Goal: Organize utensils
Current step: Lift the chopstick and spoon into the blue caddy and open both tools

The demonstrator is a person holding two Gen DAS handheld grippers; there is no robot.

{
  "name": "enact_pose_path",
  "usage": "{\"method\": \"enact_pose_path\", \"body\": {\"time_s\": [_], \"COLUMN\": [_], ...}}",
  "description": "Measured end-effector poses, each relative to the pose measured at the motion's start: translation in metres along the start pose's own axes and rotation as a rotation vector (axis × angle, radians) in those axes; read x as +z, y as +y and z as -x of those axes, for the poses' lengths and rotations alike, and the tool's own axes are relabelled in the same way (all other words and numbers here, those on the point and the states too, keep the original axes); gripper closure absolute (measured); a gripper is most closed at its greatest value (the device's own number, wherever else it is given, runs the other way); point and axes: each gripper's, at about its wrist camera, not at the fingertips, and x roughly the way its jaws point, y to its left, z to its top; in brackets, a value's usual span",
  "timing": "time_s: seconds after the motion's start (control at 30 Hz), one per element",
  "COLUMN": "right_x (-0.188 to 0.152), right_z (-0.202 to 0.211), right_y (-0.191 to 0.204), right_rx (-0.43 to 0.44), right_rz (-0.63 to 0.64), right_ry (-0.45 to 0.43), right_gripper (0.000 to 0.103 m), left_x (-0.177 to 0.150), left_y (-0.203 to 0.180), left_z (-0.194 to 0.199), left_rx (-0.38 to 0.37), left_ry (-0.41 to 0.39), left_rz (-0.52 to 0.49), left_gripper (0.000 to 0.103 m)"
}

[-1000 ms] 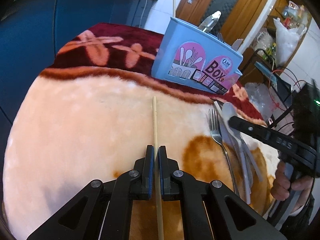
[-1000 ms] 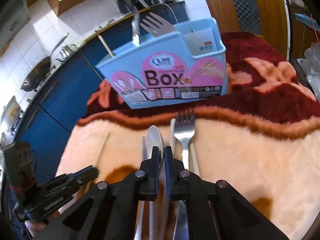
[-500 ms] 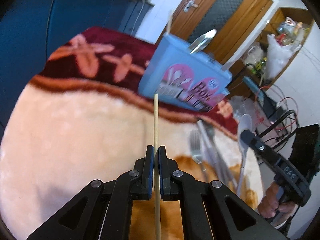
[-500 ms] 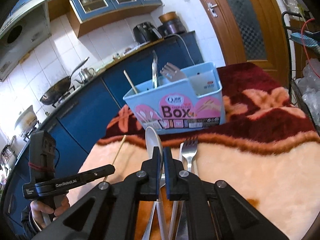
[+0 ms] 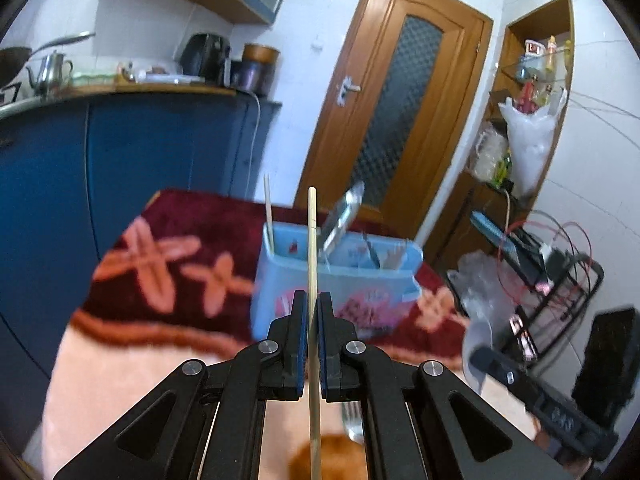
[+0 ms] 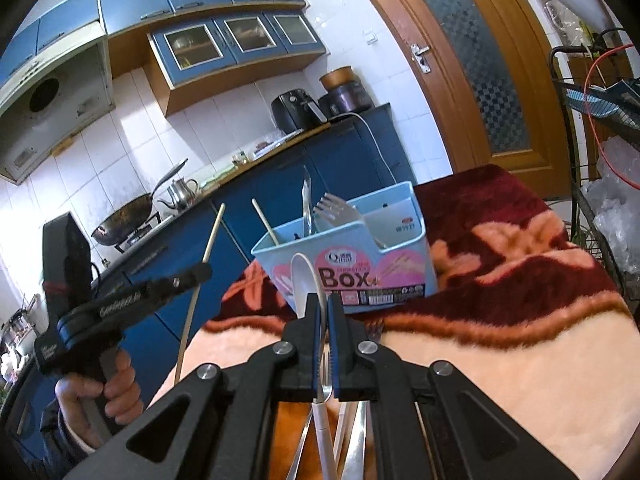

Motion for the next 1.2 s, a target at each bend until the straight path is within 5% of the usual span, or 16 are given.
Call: {"method": "enact_pose_path", "body": {"time_s": [0.4, 0.83, 1.2], "right_x": [0.005, 0.012, 0.057], "right_z": [-0.004, -0.008, -0.017], "right_y": [-0.027, -0.044, -0.034], "right_rx": [0.001, -0.005, -0.036], "right_rz": [-0.039, -0.052, 0.016], "right_ry": [-0.01, -0.017, -0.059], "right_gripper": [0.097, 0.097, 0.097], "left_x": [0.055, 0.063, 0.048], "left_y": [-0.009, -0.014, -0.007], "left_z": [-0.033, -0.081, -0.095], "left_rx": [-0.095, 0.135, 0.162], "left_ry": [-0.206, -0.423, -0.417], "left_rz": [0.006, -0.07, -0.068], "left_gripper": [0.099, 0.099, 0.099]}}
